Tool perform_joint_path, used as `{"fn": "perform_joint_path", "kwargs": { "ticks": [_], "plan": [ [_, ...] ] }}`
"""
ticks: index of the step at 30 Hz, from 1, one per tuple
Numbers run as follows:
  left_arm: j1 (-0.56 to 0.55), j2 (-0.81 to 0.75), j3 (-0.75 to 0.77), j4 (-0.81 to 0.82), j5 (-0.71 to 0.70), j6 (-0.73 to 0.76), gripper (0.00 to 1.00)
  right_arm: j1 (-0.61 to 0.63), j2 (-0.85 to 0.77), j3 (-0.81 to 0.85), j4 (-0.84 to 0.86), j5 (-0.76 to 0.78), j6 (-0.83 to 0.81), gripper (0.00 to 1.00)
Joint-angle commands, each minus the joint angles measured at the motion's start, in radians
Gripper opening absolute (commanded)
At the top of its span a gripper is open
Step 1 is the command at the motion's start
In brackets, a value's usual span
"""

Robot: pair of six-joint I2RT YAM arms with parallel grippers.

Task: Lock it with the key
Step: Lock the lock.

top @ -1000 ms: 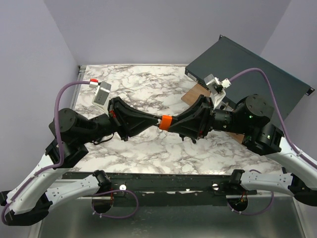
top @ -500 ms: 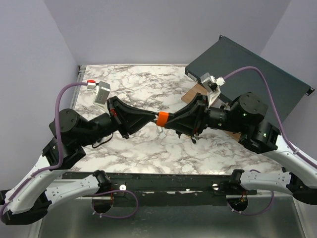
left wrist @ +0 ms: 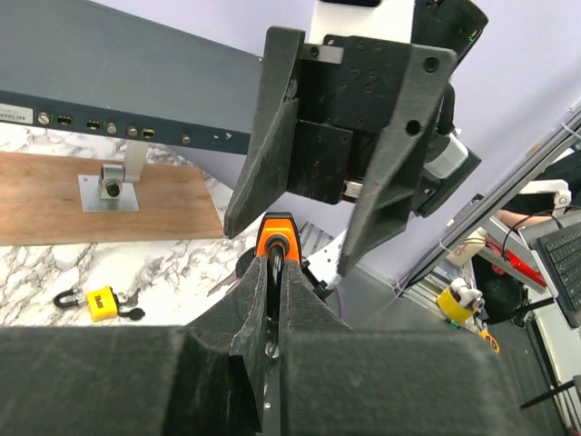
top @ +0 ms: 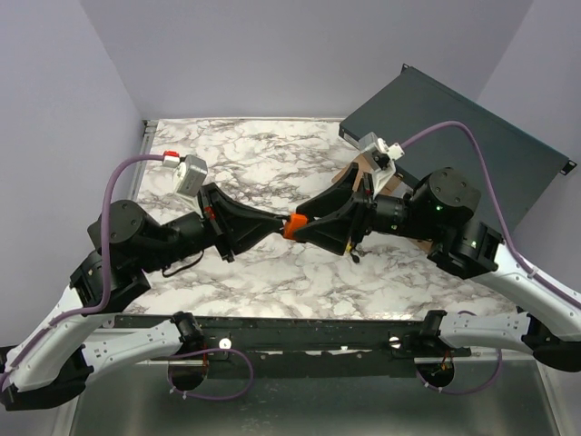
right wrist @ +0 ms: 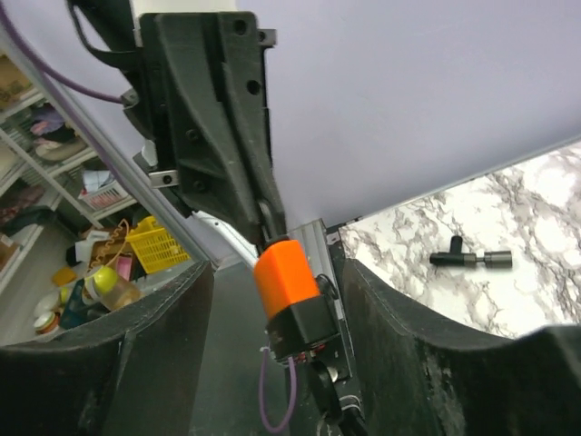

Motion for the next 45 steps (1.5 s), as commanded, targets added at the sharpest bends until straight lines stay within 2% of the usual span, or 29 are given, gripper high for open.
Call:
{"fn": "perform_joint_path", "kwargs": {
  "ticks": [1,7,13,22,28,31,35,45],
  "plan": [
    [-0.003,-0.029,0.053,0.027,0.033,-0.035,0.00,0.007,-0.031,-0.010,0.048,-0.074,-0.038,0.64],
    [-0.004,-0.047,0.079,0.019,0.029,-0.037,0.00,0.006,-0.075,-0.018,-0.018,-0.080,-0.104,0.82],
    [-0.003,-0.057,0.098,0.003,0.045,-0.030,0.00,0.006,-0.114,-0.003,-0.074,-0.124,-0.152,0.85],
    [-0.004,-0.057,0.109,-0.004,0.071,-0.035,0.00,0.006,-0.049,0.037,-0.043,-0.204,-0.141,0.69],
    [-0.004,-0.062,0.105,-0.003,0.076,-0.040,0.00,0.006,-0.026,0.042,-0.034,-0.199,-0.133,0.63],
    [-0.004,-0.063,0.102,-0.003,0.075,-0.042,0.00,0.007,-0.018,0.043,-0.031,-0.201,-0.130,0.57],
    [-0.004,-0.061,0.102,-0.001,0.075,-0.043,0.00,0.007,-0.014,0.045,-0.031,-0.206,-0.126,0.53],
    [-0.004,-0.055,0.102,-0.003,0.075,-0.045,0.00,0.006,-0.008,0.042,-0.032,-0.220,-0.120,0.31]
  ]
}}
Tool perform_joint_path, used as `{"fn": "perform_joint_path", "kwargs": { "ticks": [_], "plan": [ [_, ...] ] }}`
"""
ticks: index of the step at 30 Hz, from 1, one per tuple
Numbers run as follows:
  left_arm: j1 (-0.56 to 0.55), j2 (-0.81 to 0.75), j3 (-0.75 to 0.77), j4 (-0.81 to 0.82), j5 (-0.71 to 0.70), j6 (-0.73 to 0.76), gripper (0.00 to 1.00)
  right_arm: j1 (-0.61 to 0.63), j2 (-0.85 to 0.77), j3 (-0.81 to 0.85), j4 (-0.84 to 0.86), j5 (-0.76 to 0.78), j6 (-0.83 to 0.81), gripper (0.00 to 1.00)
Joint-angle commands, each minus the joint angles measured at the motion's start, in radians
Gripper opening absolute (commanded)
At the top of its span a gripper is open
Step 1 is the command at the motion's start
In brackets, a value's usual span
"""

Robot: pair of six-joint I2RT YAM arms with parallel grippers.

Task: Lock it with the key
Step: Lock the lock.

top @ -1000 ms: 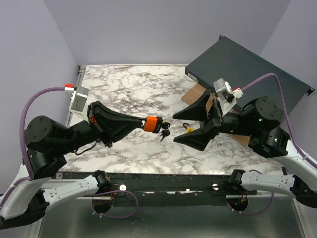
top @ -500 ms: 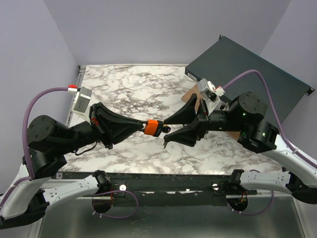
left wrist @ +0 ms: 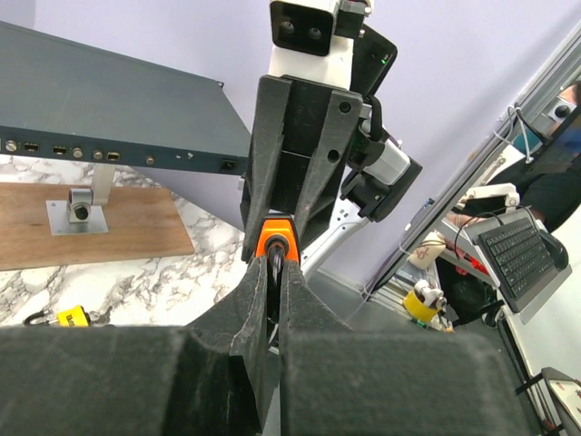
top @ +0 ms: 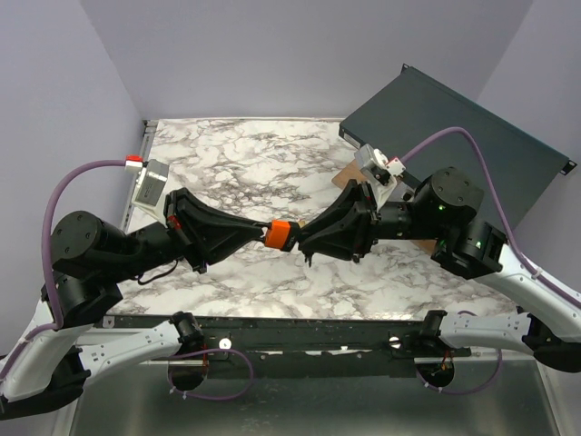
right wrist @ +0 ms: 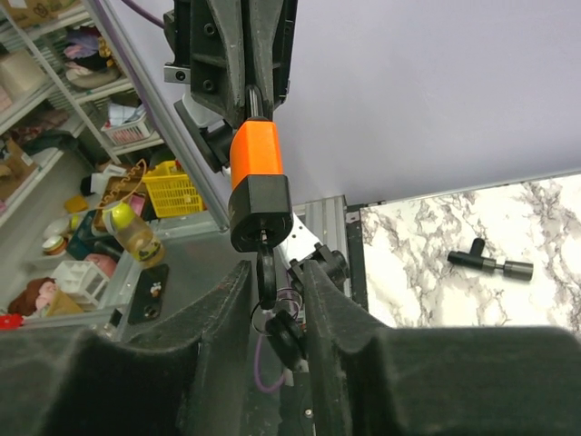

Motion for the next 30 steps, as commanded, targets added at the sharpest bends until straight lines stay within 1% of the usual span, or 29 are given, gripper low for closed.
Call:
{"fn": "perform_joint_path", "kwargs": {
  "ticks": [1,6,7,8,14,22,30],
  "plan": [
    [-0.004,-0.001,0.022,0.051,0.019,-0.010,0.00,0.006,-0.001,0.024,0.009,-0.028,0.003,0.26],
    [-0.004,0.002,0.027,0.044,0.019,-0.008,0.00,0.006,-0.008,0.011,0.003,-0.021,0.005,0.05],
    [-0.004,0.004,0.028,0.044,0.019,-0.007,0.00,0.006,-0.010,0.007,-0.001,-0.017,0.005,0.02],
    [-0.004,0.004,0.027,0.044,0.019,-0.006,0.00,0.006,-0.012,0.007,-0.004,-0.016,0.005,0.01],
    [-0.004,0.009,0.034,0.036,0.003,0.005,0.00,0.006,-0.027,-0.004,-0.025,-0.005,-0.005,0.01],
    [-0.003,0.028,0.088,-0.007,-0.011,0.074,0.00,0.006,-0.074,-0.022,-0.084,0.039,-0.033,0.01],
    [0.005,0.038,0.124,-0.013,0.049,0.144,0.00,0.007,-0.108,-0.048,-0.122,0.054,-0.052,0.01]
  ]
}}
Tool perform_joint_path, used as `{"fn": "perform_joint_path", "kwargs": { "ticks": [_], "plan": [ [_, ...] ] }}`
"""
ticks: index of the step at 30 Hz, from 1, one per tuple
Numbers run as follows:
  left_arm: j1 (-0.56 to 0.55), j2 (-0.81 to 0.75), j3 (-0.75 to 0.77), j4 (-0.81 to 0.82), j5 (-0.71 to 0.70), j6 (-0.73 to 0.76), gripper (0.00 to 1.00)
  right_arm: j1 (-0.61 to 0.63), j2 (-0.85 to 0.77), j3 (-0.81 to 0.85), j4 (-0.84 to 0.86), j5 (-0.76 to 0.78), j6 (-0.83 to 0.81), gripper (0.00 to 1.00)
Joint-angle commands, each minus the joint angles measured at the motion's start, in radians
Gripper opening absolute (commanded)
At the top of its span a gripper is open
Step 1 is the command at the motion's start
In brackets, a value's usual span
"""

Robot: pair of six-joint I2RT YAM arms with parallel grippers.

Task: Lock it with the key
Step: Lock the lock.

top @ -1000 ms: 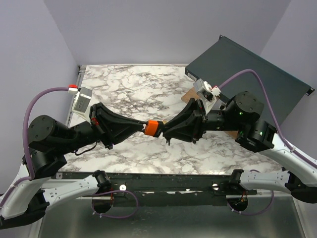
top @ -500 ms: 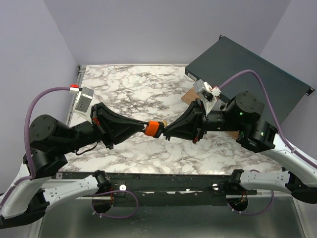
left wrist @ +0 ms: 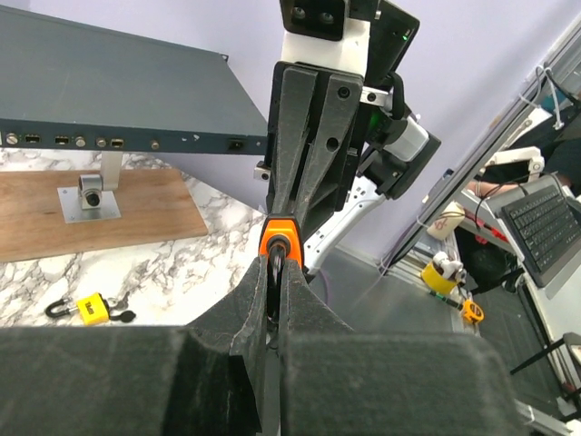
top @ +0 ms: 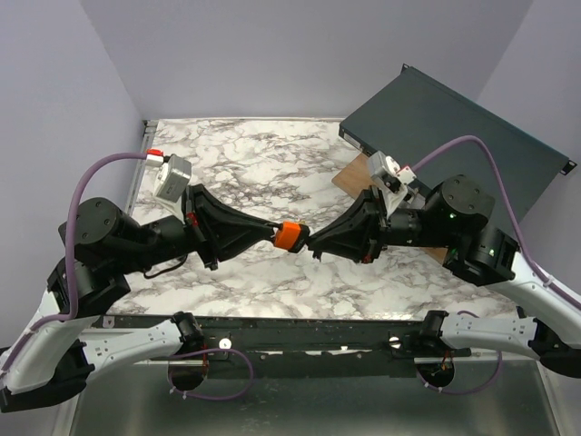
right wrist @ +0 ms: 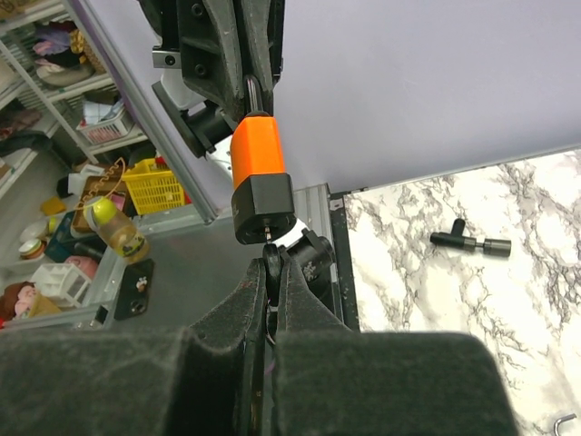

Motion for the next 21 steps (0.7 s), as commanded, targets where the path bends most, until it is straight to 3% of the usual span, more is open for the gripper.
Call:
{"fn": "perform_joint_path", "kwargs": {
  "ticks": [1,10,15,18,21],
  "plan": [
    [0.009,-0.021,0.061,0.050,0.037,0.073,0.00,0.004,-0.048,-0.015,-0.066,0.000,-0.031,0.01],
    [0.029,-0.012,0.079,0.080,0.105,0.088,0.00,0.006,-0.075,-0.016,-0.088,0.002,-0.050,0.01],
    [0.053,-0.002,0.090,0.030,-0.052,0.094,0.00,0.004,-0.074,-0.015,-0.131,0.105,-0.068,0.01],
    [0.123,0.009,0.068,0.014,-0.093,0.073,0.00,0.005,-0.061,-0.024,-0.157,0.215,-0.069,0.01],
    [0.266,0.027,0.017,0.044,-0.001,-0.001,0.00,0.006,-0.039,-0.032,-0.166,0.281,-0.062,0.01]
  ]
}}
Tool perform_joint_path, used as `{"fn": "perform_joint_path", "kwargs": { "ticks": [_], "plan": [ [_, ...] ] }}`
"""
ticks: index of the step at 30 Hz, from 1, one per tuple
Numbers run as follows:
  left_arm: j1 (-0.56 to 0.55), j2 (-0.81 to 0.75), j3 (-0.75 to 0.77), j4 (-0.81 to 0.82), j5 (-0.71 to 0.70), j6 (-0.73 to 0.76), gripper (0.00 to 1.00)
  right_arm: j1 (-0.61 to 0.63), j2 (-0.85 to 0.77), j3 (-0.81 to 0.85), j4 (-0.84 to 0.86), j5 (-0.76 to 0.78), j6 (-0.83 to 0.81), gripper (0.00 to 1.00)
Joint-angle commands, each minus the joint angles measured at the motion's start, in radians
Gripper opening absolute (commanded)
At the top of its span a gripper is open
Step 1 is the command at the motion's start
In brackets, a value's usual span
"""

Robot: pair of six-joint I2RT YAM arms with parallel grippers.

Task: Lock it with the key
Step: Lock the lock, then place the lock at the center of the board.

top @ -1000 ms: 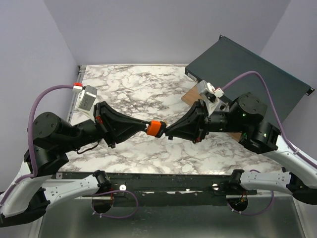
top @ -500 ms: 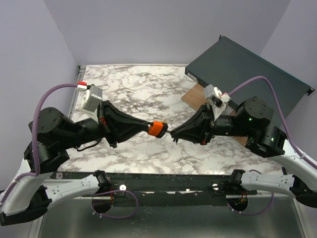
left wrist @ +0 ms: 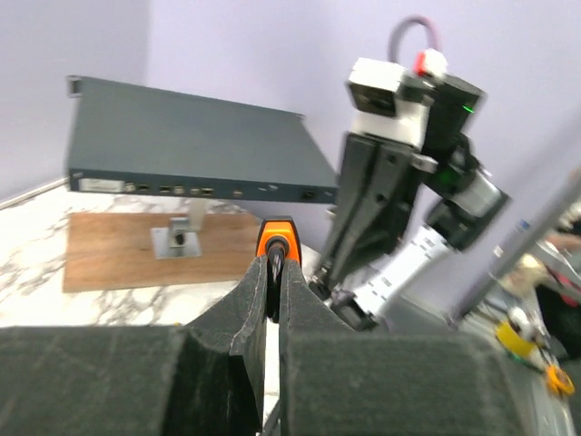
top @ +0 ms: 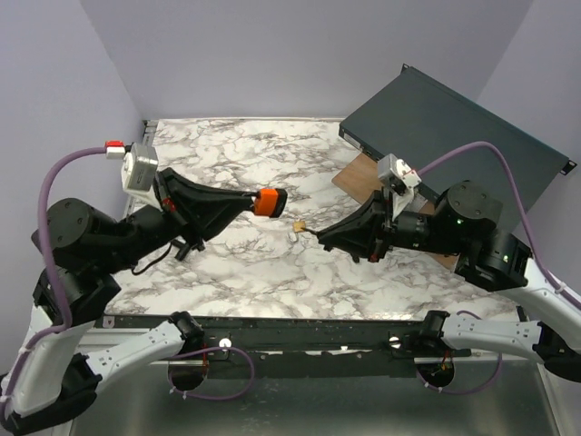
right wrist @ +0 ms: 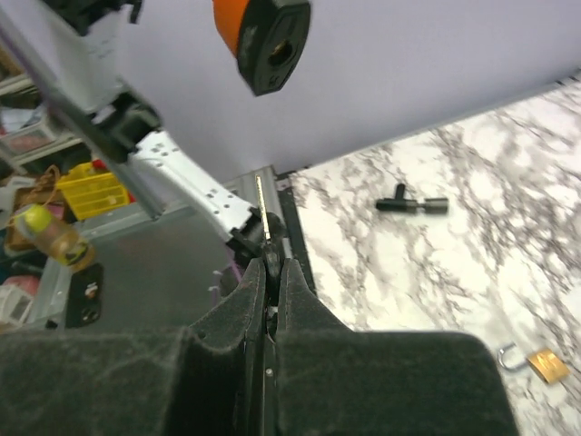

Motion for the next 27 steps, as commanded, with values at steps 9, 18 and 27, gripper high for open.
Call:
{"fn": "perform_joint_path", "kwargs": {
  "ticks": [9,18,27],
  "plan": [
    [0.451,0.129,-0.289,0.315,0.125,-0.273,0.00,0.001,0.256,0.029,-0.049,0.347,0.016,0.01],
    [0.698,0.348,-0.504,0.623,0.100,-0.452,0.00,-0.210,0.625,0.223,-0.004,0.319,0.100,0.01],
    [0.742,0.664,-0.475,0.675,0.032,-0.452,0.00,-0.282,0.947,0.442,0.053,0.427,0.125,0.01]
  ]
}}
